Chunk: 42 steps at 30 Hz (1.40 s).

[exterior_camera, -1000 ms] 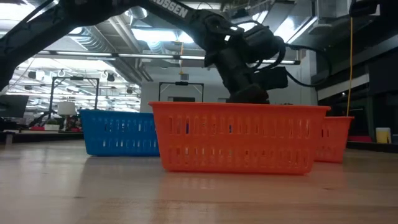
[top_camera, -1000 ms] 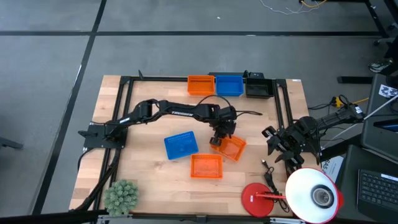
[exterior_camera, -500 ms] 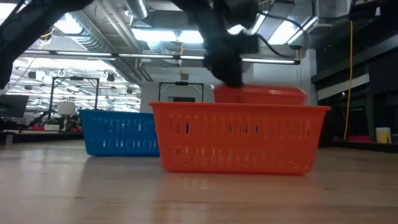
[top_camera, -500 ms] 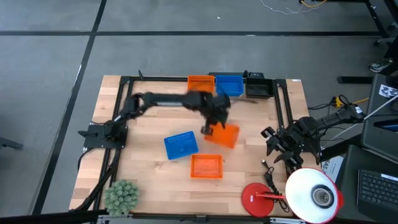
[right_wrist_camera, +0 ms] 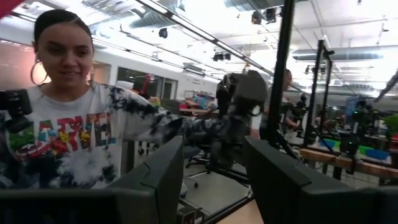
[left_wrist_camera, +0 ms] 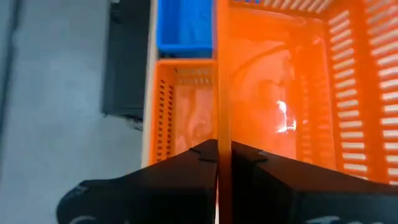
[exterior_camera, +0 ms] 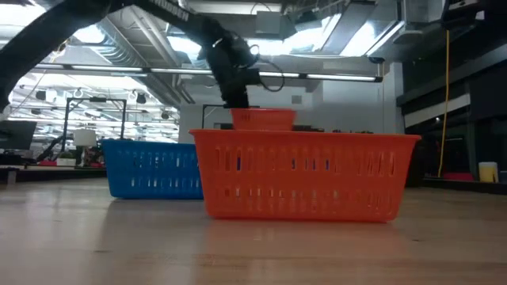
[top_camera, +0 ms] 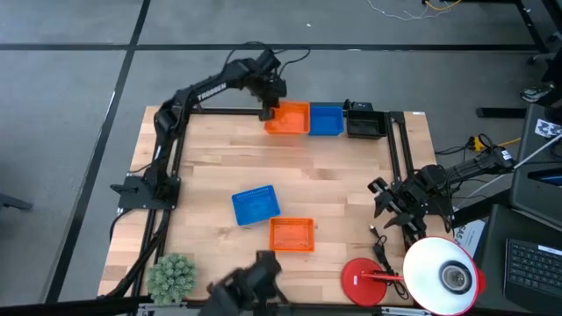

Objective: Stack baskets by color
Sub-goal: Stack the middle orange bin on top of the top orange bin

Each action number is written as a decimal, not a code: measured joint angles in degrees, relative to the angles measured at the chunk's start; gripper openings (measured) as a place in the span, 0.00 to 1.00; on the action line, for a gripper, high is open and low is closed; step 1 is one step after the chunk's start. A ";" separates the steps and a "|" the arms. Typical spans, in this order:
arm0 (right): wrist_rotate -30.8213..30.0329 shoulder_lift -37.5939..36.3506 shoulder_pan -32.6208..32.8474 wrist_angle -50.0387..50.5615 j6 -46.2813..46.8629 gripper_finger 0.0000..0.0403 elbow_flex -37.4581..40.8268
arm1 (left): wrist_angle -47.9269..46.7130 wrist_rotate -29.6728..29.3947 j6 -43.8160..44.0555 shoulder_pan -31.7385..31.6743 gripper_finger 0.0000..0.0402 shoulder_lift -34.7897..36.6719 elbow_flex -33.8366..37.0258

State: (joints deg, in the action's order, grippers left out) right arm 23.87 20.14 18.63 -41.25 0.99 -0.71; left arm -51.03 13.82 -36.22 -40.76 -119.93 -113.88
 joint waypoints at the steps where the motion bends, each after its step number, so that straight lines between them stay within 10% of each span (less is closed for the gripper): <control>1: -0.40 0.00 0.00 0.00 0.00 0.42 0.00 | 0.04 0.76 -1.06 -0.94 0.00 -0.43 0.02; 31: -3.42 -0.04 -0.02 3.47 0.02 0.42 0.00 | 6.54 -7.36 -2.87 -3.74 0.00 -7.42 0.04; 42: -3.39 -0.04 -0.02 3.45 0.02 0.42 -0.02 | 6.75 -8.28 -0.22 -2.94 0.17 -7.42 0.04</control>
State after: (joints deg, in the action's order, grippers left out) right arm 20.48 20.10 18.61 -37.80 1.02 -0.73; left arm -44.28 5.54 -36.44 -43.70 -127.35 -113.84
